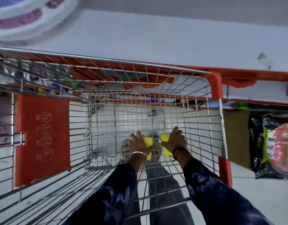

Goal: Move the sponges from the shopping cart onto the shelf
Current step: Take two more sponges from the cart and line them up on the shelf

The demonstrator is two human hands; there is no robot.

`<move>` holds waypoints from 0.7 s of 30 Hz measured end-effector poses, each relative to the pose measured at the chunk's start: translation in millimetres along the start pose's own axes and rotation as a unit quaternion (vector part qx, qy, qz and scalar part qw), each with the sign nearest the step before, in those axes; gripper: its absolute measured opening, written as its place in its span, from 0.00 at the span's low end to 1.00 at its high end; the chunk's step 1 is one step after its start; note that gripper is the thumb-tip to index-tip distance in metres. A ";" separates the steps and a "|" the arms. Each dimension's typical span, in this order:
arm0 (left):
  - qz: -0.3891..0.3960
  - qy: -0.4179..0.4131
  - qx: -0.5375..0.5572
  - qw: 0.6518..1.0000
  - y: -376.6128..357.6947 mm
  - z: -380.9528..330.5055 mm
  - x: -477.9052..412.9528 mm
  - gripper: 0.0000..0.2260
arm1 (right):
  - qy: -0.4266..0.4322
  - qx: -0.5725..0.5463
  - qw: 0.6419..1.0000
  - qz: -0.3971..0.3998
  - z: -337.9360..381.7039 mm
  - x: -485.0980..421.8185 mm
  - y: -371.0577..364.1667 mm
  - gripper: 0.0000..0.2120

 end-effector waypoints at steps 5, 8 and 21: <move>-0.020 -0.038 0.009 0.999 44.8 -12.8 22.3 0.39 | 0.048 -0.015 0.998 -0.045 8.3 32.1 37.0 0.45; -0.038 -0.064 0.008 0.997 76.4 -24.5 41.8 0.40 | 0.054 -0.056 0.994 -0.075 11.4 56.5 61.0 0.44; -0.126 -0.107 -0.005 0.986 232.9 -98.3 141.5 0.49 | 0.113 -0.161 0.961 -0.194 36.0 173.5 211.3 0.44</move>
Point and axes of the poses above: each hand's wrist, its own x-axis away from the middle knuckle, its own y-axis out of the back of the hand, z = x × y, the point moved 2 cm from there along -x, towards the middle knuckle, and after that the axes turned 4 degrees about -y, right-handed, at the moved point
